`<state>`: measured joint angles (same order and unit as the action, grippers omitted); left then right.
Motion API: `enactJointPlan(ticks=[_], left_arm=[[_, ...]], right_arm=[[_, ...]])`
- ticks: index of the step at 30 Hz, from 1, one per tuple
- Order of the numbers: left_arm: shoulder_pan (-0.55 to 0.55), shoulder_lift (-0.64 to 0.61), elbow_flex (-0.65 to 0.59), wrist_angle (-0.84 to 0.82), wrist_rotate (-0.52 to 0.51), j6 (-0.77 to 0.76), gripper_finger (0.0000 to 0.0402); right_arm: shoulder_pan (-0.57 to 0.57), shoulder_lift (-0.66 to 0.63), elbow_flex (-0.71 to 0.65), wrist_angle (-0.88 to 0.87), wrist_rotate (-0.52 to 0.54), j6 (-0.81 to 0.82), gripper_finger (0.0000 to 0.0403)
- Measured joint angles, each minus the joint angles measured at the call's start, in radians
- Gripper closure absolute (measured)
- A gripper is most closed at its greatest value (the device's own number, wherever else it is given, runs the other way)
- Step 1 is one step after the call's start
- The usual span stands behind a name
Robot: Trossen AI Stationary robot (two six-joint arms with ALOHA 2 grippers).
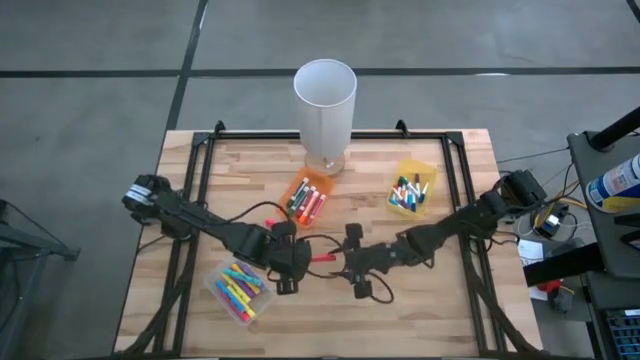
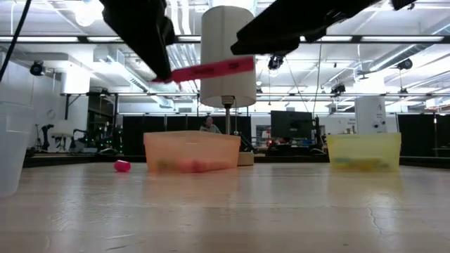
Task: Pick & Place Markers
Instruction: Put the dark pink highlighter pen into the white bin
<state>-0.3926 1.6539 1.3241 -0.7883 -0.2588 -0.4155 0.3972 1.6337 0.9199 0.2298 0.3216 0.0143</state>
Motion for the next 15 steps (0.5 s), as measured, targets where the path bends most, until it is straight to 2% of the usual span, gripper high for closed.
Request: enactJointPlan(ticks=[2,9,15], left_arm=[[-0.003,-0.001,0.012,-0.001,-0.005,0.016,0.039],[-0.005,-0.001,0.026,-0.007,-0.016,0.042,0.039],[-0.005,-0.001,0.026,-0.007,-0.017,0.042,0.039]], right_arm=[[-0.026,0.0,0.002,-0.021,-0.034,0.011,0.017],[-0.049,0.0,0.003,-0.039,-0.043,0.017,0.0173],[-0.049,0.0,0.003,-0.04,-0.085,0.021,0.0199]])
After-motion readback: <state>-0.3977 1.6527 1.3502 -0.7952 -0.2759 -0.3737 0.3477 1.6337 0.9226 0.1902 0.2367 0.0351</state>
